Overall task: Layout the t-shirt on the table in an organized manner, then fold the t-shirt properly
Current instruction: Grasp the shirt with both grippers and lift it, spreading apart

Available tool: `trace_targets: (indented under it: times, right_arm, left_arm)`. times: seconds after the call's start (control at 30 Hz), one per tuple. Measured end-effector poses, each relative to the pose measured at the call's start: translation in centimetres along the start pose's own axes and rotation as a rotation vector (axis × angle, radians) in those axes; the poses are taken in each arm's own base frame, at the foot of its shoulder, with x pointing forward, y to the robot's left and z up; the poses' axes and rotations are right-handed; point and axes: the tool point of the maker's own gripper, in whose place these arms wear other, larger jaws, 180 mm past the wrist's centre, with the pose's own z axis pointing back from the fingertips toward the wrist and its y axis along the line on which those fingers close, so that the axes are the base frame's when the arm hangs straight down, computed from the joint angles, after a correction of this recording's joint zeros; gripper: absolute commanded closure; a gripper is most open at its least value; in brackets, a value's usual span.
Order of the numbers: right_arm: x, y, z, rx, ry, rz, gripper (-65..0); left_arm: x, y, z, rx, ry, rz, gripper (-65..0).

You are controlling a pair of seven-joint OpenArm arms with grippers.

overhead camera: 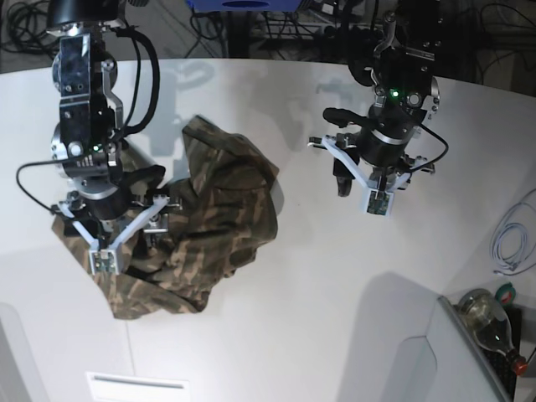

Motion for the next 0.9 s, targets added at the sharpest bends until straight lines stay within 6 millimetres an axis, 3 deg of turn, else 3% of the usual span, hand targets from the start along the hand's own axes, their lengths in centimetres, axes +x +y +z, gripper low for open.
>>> trace_targets:
  times: [0.13, 0.27, 0.3, 0.4, 0.5, 0.57, 0.77, 0.9]
  right_arm:
    - [-0.9, 0.3, -2.2, 0.006, 0.06, -0.006, -41.6]
    - [-1.7, -0.9, -4.4, -0.054, 0.089, -0.041, -38.0]
    - [-1.9, -1.0, -4.6, -0.061, 0.088, -0.046, -31.4]
    - [-2.9, -1.1, -4.7, -0.065, 0.11, -0.047, 0.0]
    - [-3.2, -1.1, -4.2, -0.065, 0.105, -0.045, -1.8]
    - [-2.8, -1.7, -2.8, -0.07, 0.072, -0.047, 0.0]
    - [-1.5, -6.2, 0.9, -0.175, -0.015, -0.09, -0.3]
    - [-2.9, -8.3, 1.5, -0.225, 0.016, -0.116, -0.2]
  left_arm:
    - [-3.0, -0.5, -0.7, -0.011, 0.086, -0.008, -10.4]
    - [-5.6, -0.5, -1.7, -0.012, 0.16, -0.007, -1.6]
    - [-6.3, -0.6, -1.8, -0.015, 0.179, -0.007, 0.0]
    - [-7.4, -1.1, -2.3, -0.026, 0.215, -0.007, 0.0]
    - [-6.9, -2.4, -3.3, -0.058, 0.211, -0.038, 0.0]
    - [-6.5, -4.0, -3.7, -0.096, 0.204, -0.074, 0.0]
    - [-5.0, -13.0, -4.0, -0.318, 0.029, -0.19, 0.0]
    - [-5.5, -17.3, -5.4, -0.392, -0.016, -0.229, 0.0]
